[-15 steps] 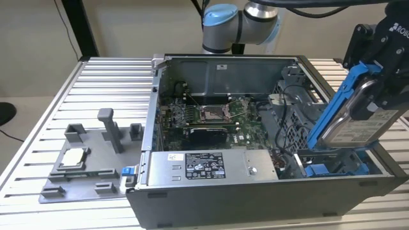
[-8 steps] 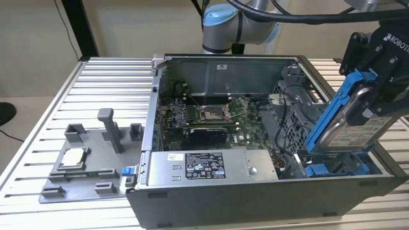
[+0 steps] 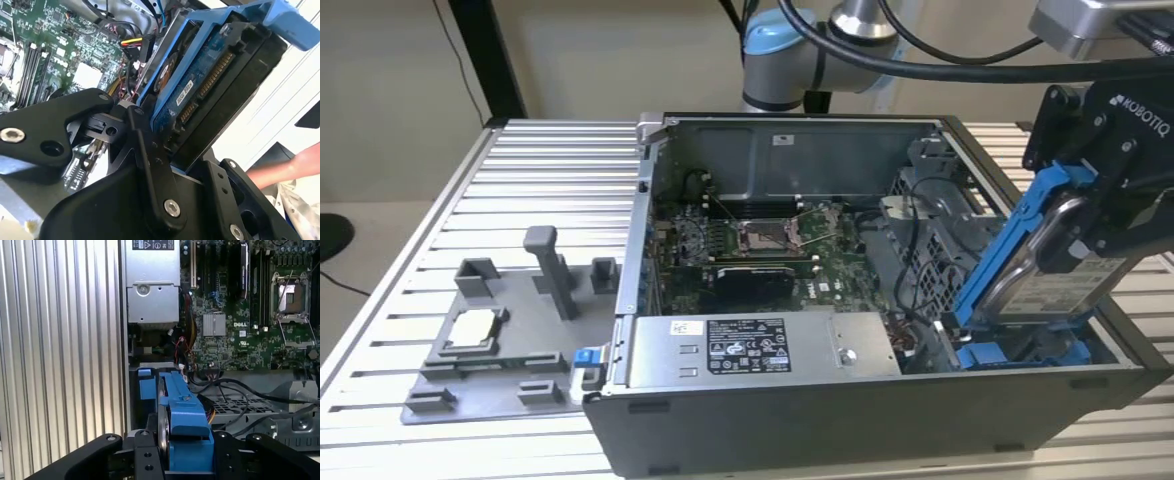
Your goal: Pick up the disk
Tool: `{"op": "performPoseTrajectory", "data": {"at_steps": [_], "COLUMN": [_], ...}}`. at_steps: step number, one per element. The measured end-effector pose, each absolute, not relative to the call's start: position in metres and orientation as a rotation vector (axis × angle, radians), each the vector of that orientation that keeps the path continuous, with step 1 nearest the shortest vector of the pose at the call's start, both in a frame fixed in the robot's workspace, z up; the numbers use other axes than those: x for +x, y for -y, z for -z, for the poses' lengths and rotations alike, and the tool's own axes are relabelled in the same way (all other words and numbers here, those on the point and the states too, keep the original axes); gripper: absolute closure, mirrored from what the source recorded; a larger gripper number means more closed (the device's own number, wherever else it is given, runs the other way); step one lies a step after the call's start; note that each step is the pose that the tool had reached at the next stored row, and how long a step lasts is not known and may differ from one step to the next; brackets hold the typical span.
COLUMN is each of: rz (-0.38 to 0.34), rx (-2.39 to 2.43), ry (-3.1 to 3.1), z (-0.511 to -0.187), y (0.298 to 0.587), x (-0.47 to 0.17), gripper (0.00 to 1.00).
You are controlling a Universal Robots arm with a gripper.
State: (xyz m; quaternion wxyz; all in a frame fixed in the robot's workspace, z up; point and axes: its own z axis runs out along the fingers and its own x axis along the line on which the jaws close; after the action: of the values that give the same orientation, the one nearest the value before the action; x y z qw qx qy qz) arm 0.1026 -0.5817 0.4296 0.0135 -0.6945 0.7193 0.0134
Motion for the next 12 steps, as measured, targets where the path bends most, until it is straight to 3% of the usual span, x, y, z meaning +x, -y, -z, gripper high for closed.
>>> {"op": "performPoseTrajectory", "data": {"at_steps": [12], "rz": [-0.074], "rx": [-2.148], "ry": [-2.225], "z": [-0.4258], "y": [0.5832], "x": [0.1042], "gripper": [1.0]}}
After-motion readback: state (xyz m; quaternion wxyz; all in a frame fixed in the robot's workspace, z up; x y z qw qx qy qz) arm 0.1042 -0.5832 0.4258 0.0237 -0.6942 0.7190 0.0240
